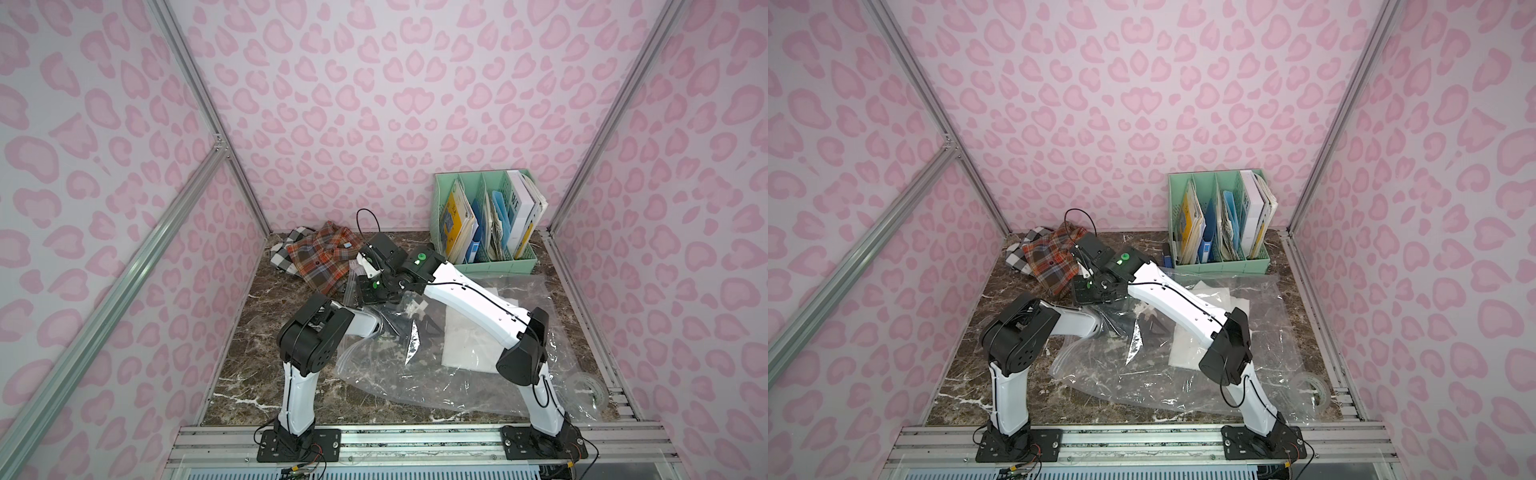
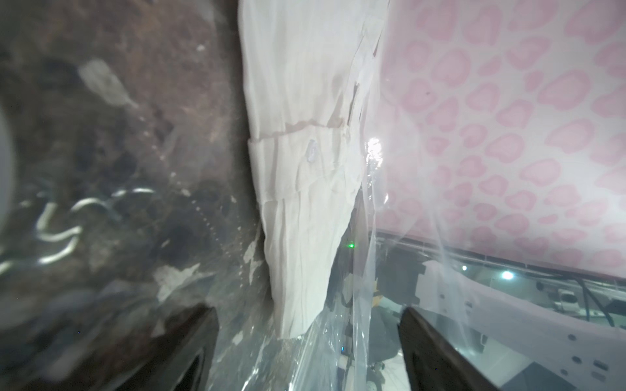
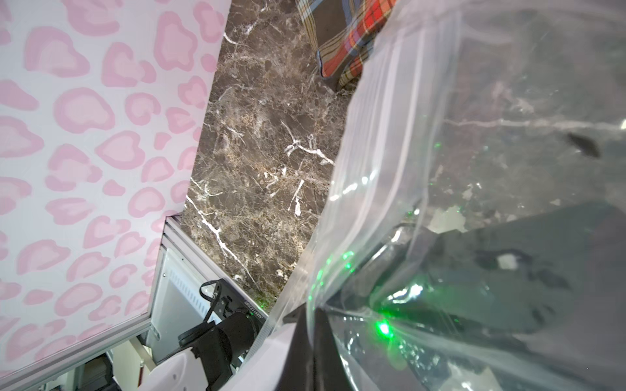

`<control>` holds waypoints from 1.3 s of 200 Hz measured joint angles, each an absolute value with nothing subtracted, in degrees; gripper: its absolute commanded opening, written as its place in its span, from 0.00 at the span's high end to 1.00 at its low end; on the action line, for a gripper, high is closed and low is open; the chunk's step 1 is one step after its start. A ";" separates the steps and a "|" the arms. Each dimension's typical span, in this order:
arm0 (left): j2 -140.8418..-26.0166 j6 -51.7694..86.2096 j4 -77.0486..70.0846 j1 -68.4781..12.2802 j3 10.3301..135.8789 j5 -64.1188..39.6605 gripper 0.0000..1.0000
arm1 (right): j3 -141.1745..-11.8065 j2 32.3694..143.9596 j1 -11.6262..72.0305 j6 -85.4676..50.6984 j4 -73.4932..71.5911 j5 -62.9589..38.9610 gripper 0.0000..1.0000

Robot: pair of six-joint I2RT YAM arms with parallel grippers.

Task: Take the shirt out of the vacuum bag
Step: Take out the shirt from the vacuum bag.

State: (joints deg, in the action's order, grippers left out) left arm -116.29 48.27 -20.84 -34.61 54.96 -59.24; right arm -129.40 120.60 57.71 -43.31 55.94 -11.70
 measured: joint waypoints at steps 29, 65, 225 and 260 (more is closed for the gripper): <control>-116.97 48.27 -22.33 -34.68 54.87 -60.10 0.11 | -121.86 113.54 55.81 -43.94 50.57 -14.39 0.35; -117.49 47.99 -22.87 -34.68 55.09 -60.84 0.10 | -108.25 100.31 48.90 -46.70 45.54 -14.04 0.30; -119.68 46.33 -23.51 -35.46 56.73 -64.62 0.04 | -43.51 67.46 -10.72 -47.72 36.49 -9.21 0.59; -121.19 45.47 -21.58 -36.56 58.63 -64.88 0.04 | -40.86 73.95 -12.49 -43.64 33.98 -10.48 0.65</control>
